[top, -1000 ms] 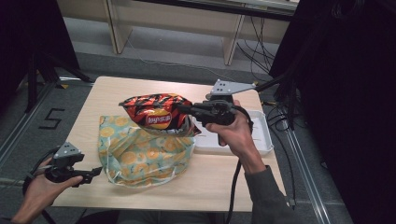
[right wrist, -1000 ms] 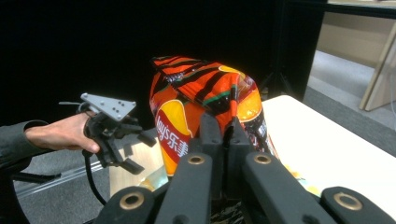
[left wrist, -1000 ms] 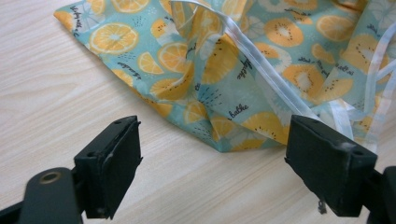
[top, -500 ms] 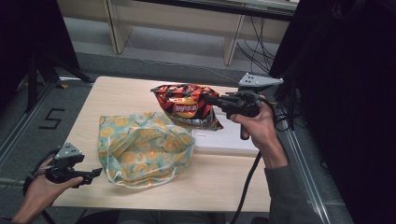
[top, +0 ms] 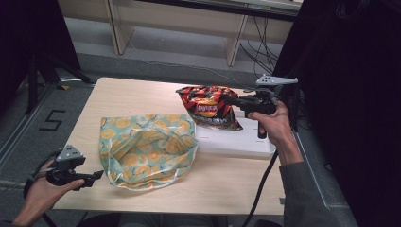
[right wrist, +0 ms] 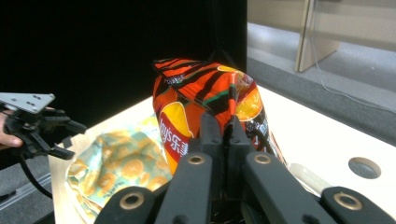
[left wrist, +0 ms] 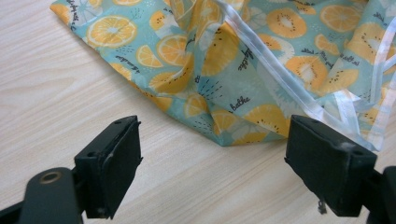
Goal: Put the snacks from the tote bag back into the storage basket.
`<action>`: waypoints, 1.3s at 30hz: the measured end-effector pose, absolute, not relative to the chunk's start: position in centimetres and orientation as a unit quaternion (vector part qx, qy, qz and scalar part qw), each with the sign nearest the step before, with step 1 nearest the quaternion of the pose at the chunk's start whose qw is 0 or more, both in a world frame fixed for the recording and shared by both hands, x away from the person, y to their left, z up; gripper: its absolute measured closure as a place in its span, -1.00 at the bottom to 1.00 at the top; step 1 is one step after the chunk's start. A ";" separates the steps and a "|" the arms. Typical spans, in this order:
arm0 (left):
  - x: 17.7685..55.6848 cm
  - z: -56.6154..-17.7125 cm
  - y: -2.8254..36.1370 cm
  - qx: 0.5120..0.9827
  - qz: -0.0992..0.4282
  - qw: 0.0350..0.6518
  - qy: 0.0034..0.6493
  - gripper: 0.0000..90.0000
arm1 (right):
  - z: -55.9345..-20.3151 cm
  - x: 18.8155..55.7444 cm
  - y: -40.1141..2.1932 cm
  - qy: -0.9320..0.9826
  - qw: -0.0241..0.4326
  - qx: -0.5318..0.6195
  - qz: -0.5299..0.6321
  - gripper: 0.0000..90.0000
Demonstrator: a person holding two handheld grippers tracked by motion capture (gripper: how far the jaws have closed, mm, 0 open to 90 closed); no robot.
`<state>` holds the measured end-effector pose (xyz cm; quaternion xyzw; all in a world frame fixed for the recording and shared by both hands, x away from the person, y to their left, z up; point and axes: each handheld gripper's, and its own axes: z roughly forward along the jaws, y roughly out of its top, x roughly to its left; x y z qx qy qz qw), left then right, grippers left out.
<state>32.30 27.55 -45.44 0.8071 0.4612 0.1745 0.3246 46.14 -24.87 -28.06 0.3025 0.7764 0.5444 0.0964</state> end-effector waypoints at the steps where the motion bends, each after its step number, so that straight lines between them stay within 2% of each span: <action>1: 32.3 -45.5 27.6 0.808 0.170 0.327 0.459 -0.61 | -28.3 46.3 -25.0 0.778 0.096 0.304 0.542 1.00; 9: 32.4 -45.5 27.8 0.808 0.172 0.326 0.459 -0.61 | -30.0 47.7 -25.5 0.783 0.090 0.311 0.531 1.00; 10: 32.4 -45.5 27.8 0.808 0.172 0.326 0.459 -0.61 | -30.1 47.6 -25.4 0.781 0.079 0.320 0.530 1.00; 11: 32.4 -45.5 27.8 0.808 0.172 0.326 0.460 -0.61 | -30.4 47.8 -25.6 0.785 0.091 0.310 0.528 1.00; 18: 32.4 -45.6 27.6 0.806 0.173 0.328 0.462 -0.61 | -32.0 47.8 -26.2 0.780 0.060 0.332 0.527 1.00; 35: 32.5 -45.6 27.8 0.809 0.169 0.320 0.463 -0.61 | -35.4 47.2 -28.2 0.770 0.032 0.348 0.534 1.00; 36: 32.5 -45.6 27.8 0.811 0.169 0.319 0.461 -0.61 | -35.5 47.1 -28.3 0.769 0.016 0.361 0.527 1.00; 39: 32.6 -45.7 27.8 0.812 0.167 0.318 0.460 -0.61 | -36.1 47.1 -28.9 0.759 0.008 0.373 0.534 1.00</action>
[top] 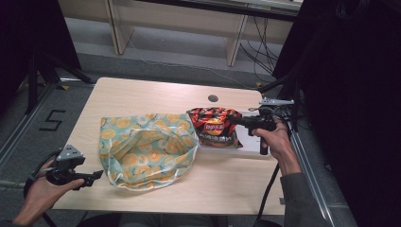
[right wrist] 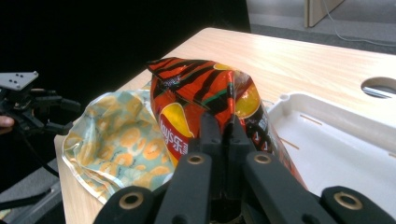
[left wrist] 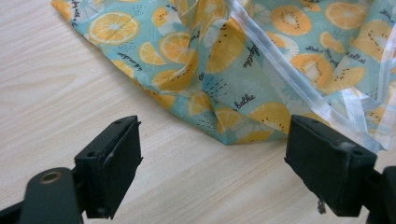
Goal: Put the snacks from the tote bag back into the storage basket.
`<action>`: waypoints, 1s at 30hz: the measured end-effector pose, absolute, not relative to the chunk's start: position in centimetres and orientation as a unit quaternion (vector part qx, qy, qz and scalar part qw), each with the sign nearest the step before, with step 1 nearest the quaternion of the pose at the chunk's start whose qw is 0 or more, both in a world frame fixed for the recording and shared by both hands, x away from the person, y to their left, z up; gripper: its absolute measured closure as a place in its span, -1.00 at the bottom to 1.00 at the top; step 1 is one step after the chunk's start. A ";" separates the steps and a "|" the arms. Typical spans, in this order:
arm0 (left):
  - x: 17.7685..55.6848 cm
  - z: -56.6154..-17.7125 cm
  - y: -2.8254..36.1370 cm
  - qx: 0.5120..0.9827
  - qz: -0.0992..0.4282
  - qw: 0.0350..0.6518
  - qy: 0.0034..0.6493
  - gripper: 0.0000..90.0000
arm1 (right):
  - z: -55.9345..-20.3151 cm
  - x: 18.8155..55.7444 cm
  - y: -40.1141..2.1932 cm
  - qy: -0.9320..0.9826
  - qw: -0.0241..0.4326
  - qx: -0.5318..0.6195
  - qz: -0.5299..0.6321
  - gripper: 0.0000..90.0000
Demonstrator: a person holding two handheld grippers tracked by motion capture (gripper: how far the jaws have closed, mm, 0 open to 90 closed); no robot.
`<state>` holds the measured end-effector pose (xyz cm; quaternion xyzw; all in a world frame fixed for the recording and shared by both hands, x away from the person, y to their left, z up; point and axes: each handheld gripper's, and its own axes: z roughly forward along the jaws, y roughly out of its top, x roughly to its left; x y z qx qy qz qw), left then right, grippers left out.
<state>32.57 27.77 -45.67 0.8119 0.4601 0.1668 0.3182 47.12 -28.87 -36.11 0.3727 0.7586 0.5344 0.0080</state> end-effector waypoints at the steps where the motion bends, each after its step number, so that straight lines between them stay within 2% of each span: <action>1: 32.6 -45.7 27.7 0.811 0.170 0.319 0.460 -0.61 | -36.3 47.2 -29.1 0.757 0.009 0.376 0.534 1.00; 7: 32.6 -45.8 27.8 0.809 0.170 0.320 0.463 -0.61 | -37.1 47.9 -30.9 0.748 0.019 0.393 0.534 0.99; 8: 32.6 -45.8 27.8 0.812 0.168 0.318 0.460 -0.61 | -37.0 47.8 -31.0 0.742 0.003 0.411 0.530 0.98; 9: 32.6 -45.8 27.8 0.814 0.165 0.317 0.458 -0.61 | -37.2 48.0 -31.4 0.746 0.018 0.406 0.528 0.98; 11: 32.6 -45.8 27.8 0.813 0.164 0.318 0.460 -0.61 | -37.3 48.2 -31.8 0.738 0.006 0.425 0.523 0.97; 12: 32.6 -45.8 27.8 0.813 0.164 0.318 0.459 -0.60 | -37.5 48.4 -32.1 0.742 0.022 0.418 0.523 0.97; 15: 32.6 -45.8 27.8 0.813 0.165 0.317 0.459 -0.60 | -37.5 48.7 -32.5 0.736 0.019 0.440 0.514 0.95; 16: 32.7 -45.8 27.8 0.813 0.164 0.318 0.459 -0.60 | -37.6 49.0 -32.7 0.741 0.034 0.431 0.514 0.95; 19: 32.6 -45.8 27.8 0.814 0.166 0.315 0.459 -0.59 | -37.6 49.1 -32.7 0.735 0.028 0.446 0.509 0.91; 30: 32.7 -45.8 27.9 0.815 0.163 0.320 0.454 -0.59 | -36.9 50.6 -31.6 0.751 0.099 0.453 0.469 0.80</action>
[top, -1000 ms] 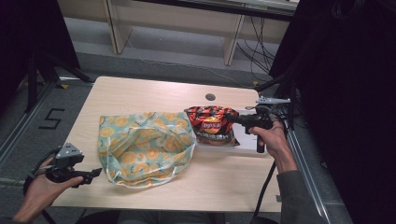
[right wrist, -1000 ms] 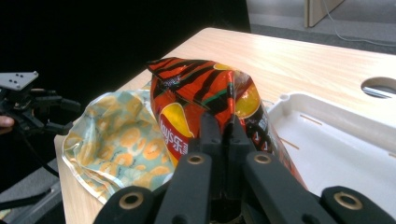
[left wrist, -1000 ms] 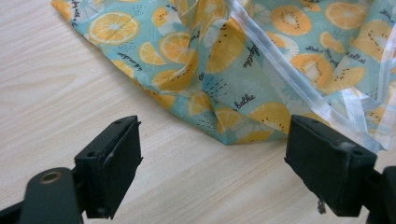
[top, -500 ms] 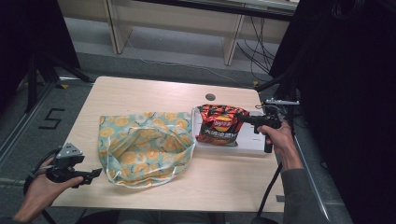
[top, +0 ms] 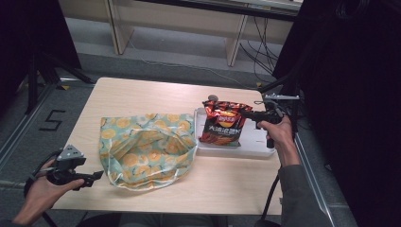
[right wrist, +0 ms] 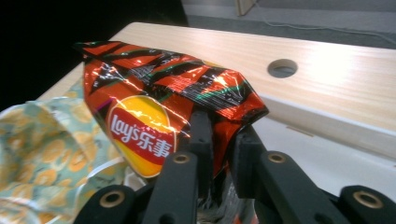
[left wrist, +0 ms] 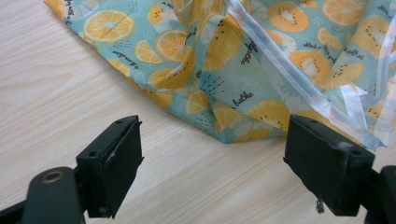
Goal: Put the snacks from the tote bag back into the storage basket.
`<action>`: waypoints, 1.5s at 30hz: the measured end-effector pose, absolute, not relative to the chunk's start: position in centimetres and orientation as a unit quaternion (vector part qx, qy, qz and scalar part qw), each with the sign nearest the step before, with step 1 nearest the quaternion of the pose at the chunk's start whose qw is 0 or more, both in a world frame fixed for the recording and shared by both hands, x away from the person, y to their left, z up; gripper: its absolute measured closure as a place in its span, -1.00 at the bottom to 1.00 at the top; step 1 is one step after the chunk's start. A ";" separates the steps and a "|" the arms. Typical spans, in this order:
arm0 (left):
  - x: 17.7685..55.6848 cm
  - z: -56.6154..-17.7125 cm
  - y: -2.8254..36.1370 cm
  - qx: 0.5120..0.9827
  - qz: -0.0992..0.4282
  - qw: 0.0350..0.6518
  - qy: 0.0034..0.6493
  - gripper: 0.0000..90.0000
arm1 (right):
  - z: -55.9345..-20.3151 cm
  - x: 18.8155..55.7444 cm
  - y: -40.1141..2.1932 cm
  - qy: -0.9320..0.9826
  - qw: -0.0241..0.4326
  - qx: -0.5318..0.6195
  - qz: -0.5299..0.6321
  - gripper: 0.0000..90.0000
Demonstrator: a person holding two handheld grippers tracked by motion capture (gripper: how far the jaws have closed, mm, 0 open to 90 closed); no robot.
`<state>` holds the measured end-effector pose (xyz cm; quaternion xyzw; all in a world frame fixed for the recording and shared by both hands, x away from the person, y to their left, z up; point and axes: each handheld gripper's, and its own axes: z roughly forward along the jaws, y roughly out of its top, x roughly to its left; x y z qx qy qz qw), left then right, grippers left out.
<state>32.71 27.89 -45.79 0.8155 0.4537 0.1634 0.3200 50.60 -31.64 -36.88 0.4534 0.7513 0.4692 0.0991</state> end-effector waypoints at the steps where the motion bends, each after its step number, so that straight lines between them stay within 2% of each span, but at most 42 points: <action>1: 32.7 -45.8 27.9 0.816 0.164 0.319 0.454 -0.59 | -36.9 50.7 -31.5 0.749 0.103 0.459 0.466 0.78; 6: 32.7 -45.8 27.9 0.816 0.163 0.318 0.455 -0.59 | -36.9 51.3 -31.2 0.750 0.121 0.464 0.456 0.72; 7: 32.7 -45.8 27.9 0.816 0.163 0.318 0.454 -0.59 | -36.9 51.3 -31.0 0.740 0.111 0.479 0.459 0.72; 8: 32.7 -45.8 27.9 0.816 0.164 0.318 0.454 -0.59 | -36.9 51.6 -31.2 0.749 0.126 0.464 0.455 0.72; 10: 32.7 -45.8 27.9 0.816 0.166 0.314 0.455 -0.59 | -36.9 51.6 -30.8 0.741 0.120 0.479 0.454 0.71; 11: 32.8 -45.8 28.0 0.817 0.162 0.315 0.454 -0.59 | -36.9 51.8 -30.9 0.746 0.134 0.472 0.450 0.68; 17: 32.7 -45.8 27.9 0.817 0.164 0.317 0.453 -0.59 | -37.2 52.1 -30.3 0.740 0.156 0.479 0.445 0.65; 19: 32.7 -45.8 27.9 0.816 0.163 0.319 0.453 -0.59 | -37.2 52.0 -30.2 0.735 0.160 0.493 0.437 0.66; 21: 32.7 -45.8 27.9 0.817 0.163 0.317 0.453 -0.59 | -37.3 52.2 -30.2 0.737 0.170 0.486 0.437 0.77; 22: 32.7 -45.8 27.9 0.816 0.163 0.318 0.454 -0.59 | -37.4 52.0 -30.0 0.729 0.159 0.497 0.444 0.90; 24: 32.7 -45.8 28.0 0.817 0.162 0.317 0.453 -0.59 | -37.3 52.1 -30.2 0.732 0.155 0.495 0.441 1.00; 29: 32.7 -45.8 27.9 0.818 0.165 0.312 0.454 -0.59 | -37.2 52.3 -30.6 0.740 0.142 0.478 0.451 1.00; 32: 32.7 -45.9 27.9 0.818 0.164 0.315 0.453 -0.58 | -36.9 52.2 -30.7 0.738 0.106 0.491 0.450 1.00; 33: 32.7 -45.9 27.9 0.817 0.164 0.315 0.454 -0.58 | -36.9 52.4 -31.0 0.742 0.115 0.485 0.449 1.00; 36: 32.8 -45.9 27.9 0.818 0.161 0.315 0.453 -0.58 | -37.1 52.9 -31.2 0.739 0.100 0.492 0.450 1.00; 41: 32.8 -45.9 28.0 0.818 0.165 0.314 0.452 -0.58 | -37.4 53.9 -30.6 0.747 0.121 0.493 0.430 1.00; 42: 32.8 -45.9 28.0 0.818 0.164 0.314 0.453 -0.58 | -37.4 54.2 -30.6 0.755 0.141 0.483 0.421 0.99; 45: 32.8 -45.9 28.0 0.819 0.162 0.312 0.454 -0.58 | -37.8 54.6 -30.2 0.753 0.148 0.489 0.415 0.94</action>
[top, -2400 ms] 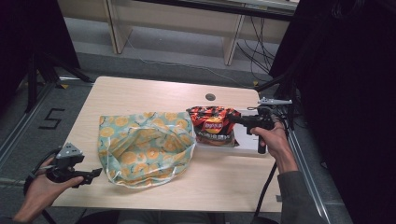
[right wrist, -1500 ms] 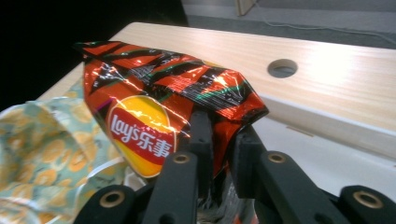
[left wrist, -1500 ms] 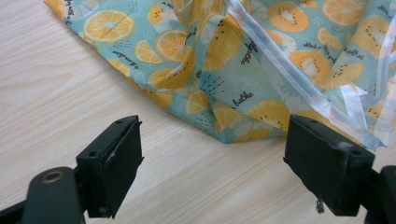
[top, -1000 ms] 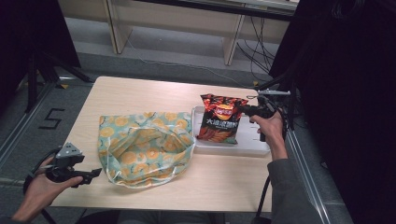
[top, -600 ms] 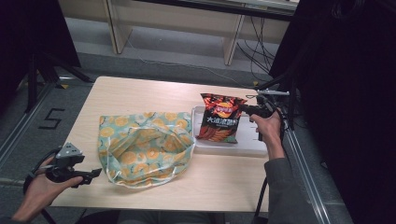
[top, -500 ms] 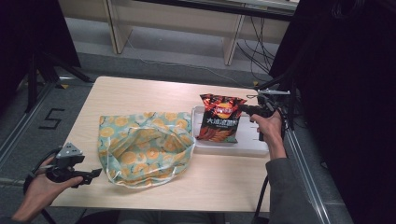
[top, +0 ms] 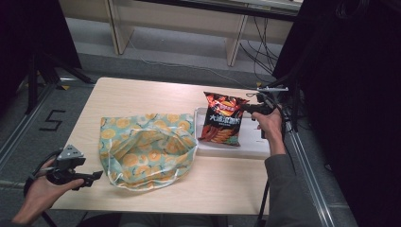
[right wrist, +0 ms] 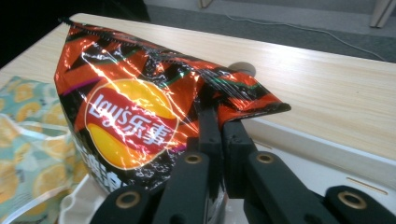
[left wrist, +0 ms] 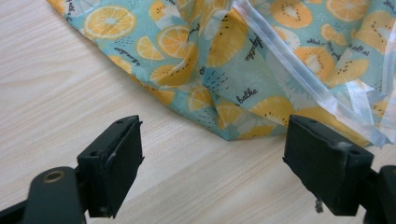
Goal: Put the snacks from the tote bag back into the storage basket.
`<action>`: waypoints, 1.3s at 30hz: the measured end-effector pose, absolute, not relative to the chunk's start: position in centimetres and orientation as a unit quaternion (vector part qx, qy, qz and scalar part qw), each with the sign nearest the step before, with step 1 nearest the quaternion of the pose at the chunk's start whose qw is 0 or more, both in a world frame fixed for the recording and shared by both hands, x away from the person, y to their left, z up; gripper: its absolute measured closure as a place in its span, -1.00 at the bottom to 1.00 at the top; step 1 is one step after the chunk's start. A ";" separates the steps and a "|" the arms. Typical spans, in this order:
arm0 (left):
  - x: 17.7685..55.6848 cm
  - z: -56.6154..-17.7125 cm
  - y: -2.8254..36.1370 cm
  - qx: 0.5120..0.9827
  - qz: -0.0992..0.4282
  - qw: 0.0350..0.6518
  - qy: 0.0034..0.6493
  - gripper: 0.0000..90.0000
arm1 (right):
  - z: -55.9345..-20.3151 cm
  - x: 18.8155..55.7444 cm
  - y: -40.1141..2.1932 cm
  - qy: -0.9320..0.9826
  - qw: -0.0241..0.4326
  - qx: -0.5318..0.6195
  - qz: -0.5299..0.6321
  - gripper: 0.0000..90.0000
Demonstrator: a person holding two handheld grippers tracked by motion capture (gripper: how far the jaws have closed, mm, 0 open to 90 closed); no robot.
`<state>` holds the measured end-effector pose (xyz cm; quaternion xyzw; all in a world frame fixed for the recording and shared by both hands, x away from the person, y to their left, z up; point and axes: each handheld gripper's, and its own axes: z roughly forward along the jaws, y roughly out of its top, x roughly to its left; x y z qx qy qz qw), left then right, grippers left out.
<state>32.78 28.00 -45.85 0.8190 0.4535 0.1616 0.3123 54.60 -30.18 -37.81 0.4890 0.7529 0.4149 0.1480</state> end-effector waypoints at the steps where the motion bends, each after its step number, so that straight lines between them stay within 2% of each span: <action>1: 32.8 -45.8 28.0 0.819 0.161 0.313 0.452 -0.58 | -37.9 54.6 -30.1 0.752 0.158 0.493 0.408 0.94; 7: 32.8 -45.9 28.0 0.820 0.161 0.313 0.451 -0.58 | -38.4 54.8 -29.7 0.745 0.157 0.509 0.401 0.97; 11: 32.8 -45.9 27.9 0.818 0.161 0.316 0.454 -0.58 | -38.6 55.1 -29.8 0.754 0.175 0.494 0.395 0.97; 13: 32.8 -45.9 27.9 0.818 0.160 0.315 0.453 -0.58 | -38.8 55.2 -29.5 0.747 0.165 0.505 0.400 0.97; 14: 32.8 -45.9 27.9 0.818 0.160 0.316 0.453 -0.58 | -39.0 55.3 -29.6 0.749 0.180 0.496 0.402 0.97; 19: 32.8 -45.9 28.0 0.819 0.159 0.314 0.452 -0.58 | -38.8 55.2 -29.4 0.751 0.170 0.499 0.397 0.96; 20: 32.8 -45.9 28.0 0.820 0.160 0.314 0.452 -0.58 | -38.9 55.3 -29.5 0.754 0.183 0.490 0.397 0.97; 21: 32.8 -45.9 28.0 0.819 0.160 0.314 0.452 -0.58 | -38.6 55.1 -29.3 0.752 0.169 0.498 0.397 0.99; 24: 32.8 -45.9 27.9 0.818 0.159 0.316 0.454 -0.58 | -38.4 55.0 -29.5 0.761 0.174 0.492 0.386 1.00; 25: 32.8 -45.9 27.9 0.818 0.160 0.316 0.453 -0.57 | -38.1 54.7 -29.3 0.756 0.155 0.502 0.390 1.00; 29: 32.8 -45.9 28.0 0.820 0.160 0.312 0.452 -0.57 | -38.1 54.8 -30.5 0.768 0.167 0.474 0.396 1.00; 32: 32.8 -45.9 28.0 0.819 0.159 0.314 0.453 -0.57 | -37.7 54.3 -32.0 0.769 0.156 0.485 0.386 1.00; 33: 32.8 -46.0 28.0 0.821 0.159 0.313 0.451 -0.57 | -38.0 54.4 -32.4 0.767 0.169 0.478 0.394 1.00; 34: 32.8 -45.9 27.9 0.822 0.158 0.313 0.450 -0.57 | -37.8 54.2 -32.9 0.767 0.151 0.489 0.388 1.00; 39: 32.8 -46.0 27.8 0.820 0.162 0.309 0.454 -0.57 | -38.3 53.9 -34.2 0.769 0.150 0.484 0.390 1.00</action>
